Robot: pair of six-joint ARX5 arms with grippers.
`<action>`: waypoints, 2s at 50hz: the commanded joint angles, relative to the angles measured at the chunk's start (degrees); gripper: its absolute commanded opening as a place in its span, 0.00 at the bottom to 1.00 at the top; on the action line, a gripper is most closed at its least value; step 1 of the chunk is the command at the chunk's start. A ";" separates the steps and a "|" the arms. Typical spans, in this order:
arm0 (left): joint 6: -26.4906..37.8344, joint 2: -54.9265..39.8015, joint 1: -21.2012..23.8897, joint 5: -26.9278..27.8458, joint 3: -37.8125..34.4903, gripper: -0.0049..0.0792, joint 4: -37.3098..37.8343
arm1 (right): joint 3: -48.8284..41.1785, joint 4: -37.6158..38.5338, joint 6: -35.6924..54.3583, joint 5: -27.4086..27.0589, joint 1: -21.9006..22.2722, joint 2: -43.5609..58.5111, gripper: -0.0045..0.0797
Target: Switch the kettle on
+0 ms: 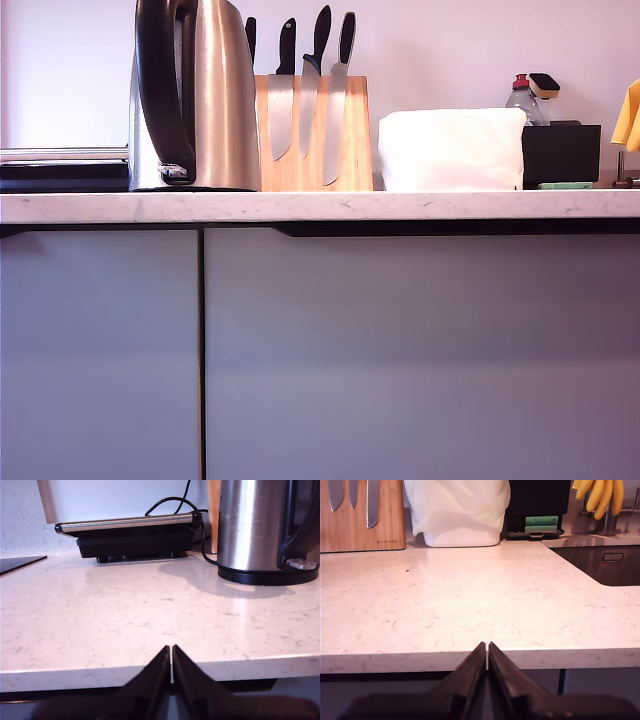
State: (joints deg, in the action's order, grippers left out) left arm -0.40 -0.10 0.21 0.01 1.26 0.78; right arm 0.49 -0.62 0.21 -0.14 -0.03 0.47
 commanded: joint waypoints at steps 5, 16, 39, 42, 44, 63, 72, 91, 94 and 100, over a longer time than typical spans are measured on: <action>-6.84 -13.75 4.46 16.61 10.88 0.04 -3.89 | 8.96 -0.92 -13.55 22.64 4.17 -0.35 0.04; -7.13 -13.75 4.70 17.59 10.91 0.04 -5.73 | 9.70 -1.79 -13.53 23.45 4.15 -0.35 0.04; -7.02 -18.91 5.11 29.81 15.43 0.04 -5.27 | 17.62 -12.57 -10.16 34.80 4.09 3.58 0.04; -6.93 -20.74 5.22 29.81 15.58 0.04 -5.44 | 18.67 -12.72 -9.92 35.69 3.85 4.70 0.04; -6.60 -22.05 5.27 29.94 15.61 0.04 -5.88 | 19.41 -13.14 -9.33 35.82 3.50 5.44 0.04; -6.60 -34.62 8.57 29.94 15.72 0.04 -17.84 | 22.38 -16.81 -7.28 32.50 -4.46 7.82 0.04; -5.03 -40.48 11.10 28.61 15.76 0.04 -22.71 | 22.38 -16.48 -7.26 27.61 -10.29 10.80 0.04; 0.92 -50.62 14.23 20.44 17.86 0.04 -31.80 | 22.38 -14.14 -1.40 14.84 -25.27 20.59 0.04; 0.96 -53.00 14.23 20.41 18.18 0.04 -33.27 | 22.40 -12.70 -1.25 14.03 -27.74 22.51 0.04; 0.98 -57.77 14.23 18.95 19.50 0.04 -35.87 | 22.45 -9.84 -1.22 11.63 -31.63 26.01 0.04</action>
State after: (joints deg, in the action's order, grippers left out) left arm 0.27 -56.25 14.24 19.46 19.81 -33.80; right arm 22.50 -11.75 -1.34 12.47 -30.37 25.47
